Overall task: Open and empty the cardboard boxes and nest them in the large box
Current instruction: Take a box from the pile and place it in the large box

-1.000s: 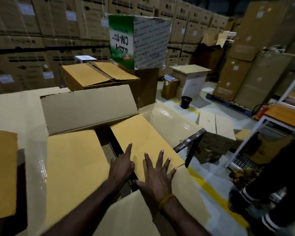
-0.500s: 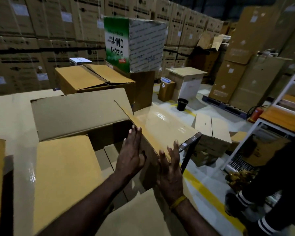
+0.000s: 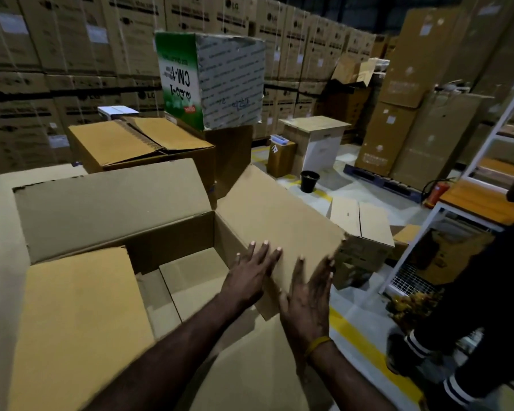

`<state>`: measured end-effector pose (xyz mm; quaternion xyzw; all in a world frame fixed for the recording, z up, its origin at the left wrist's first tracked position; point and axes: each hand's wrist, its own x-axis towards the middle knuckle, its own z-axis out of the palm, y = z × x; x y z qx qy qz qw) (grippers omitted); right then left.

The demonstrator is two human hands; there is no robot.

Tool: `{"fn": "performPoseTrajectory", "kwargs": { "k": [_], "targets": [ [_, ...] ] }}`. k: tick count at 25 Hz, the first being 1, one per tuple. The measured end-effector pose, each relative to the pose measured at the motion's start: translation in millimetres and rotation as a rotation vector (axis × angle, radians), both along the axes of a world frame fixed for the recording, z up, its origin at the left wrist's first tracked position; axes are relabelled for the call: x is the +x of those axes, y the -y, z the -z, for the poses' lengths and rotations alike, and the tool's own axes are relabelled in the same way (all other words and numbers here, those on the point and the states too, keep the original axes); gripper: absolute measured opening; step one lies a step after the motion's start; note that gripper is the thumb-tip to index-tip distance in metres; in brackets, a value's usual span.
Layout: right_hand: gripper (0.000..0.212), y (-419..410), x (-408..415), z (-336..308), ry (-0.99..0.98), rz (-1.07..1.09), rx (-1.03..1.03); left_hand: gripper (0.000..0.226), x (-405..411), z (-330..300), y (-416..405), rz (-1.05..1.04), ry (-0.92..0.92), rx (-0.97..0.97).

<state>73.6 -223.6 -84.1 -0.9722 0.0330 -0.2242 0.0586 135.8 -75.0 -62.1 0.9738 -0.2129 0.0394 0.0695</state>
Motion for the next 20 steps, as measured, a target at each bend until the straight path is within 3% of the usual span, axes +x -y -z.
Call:
{"fn": "performPoseTrajectory", "kwargs": {
  "k": [3, 7, 12, 15, 20],
  "targets": [
    [0.061, 1.0, 8.3, 19.0, -0.092, -0.034, 0.040, 0.080, -5.3, 11.1, 1.6, -0.028, -0.064, 0.044],
    [0.053, 1.6, 10.8, 28.5, -0.075, -0.138, 0.261, 0.074, -18.3, 11.7, 1.6, -0.087, -0.110, 0.013],
    [0.046, -22.0, -18.1, 40.9, 0.030, -0.335, 0.216, 0.058, -72.5, 7.8, -16.7, -0.425, -0.157, -0.119],
    [0.033, -39.5, -51.2, 46.8, -0.017, -0.457, 0.219, 0.041, -122.6, 16.0, -51.3, -0.544, -0.145, -0.050],
    [0.029, -54.6, -75.9, 47.5, -0.063, -0.642, 0.171, 0.051, -165.4, 14.8, -91.2, -0.567, -0.211, 0.194]
  ]
}}
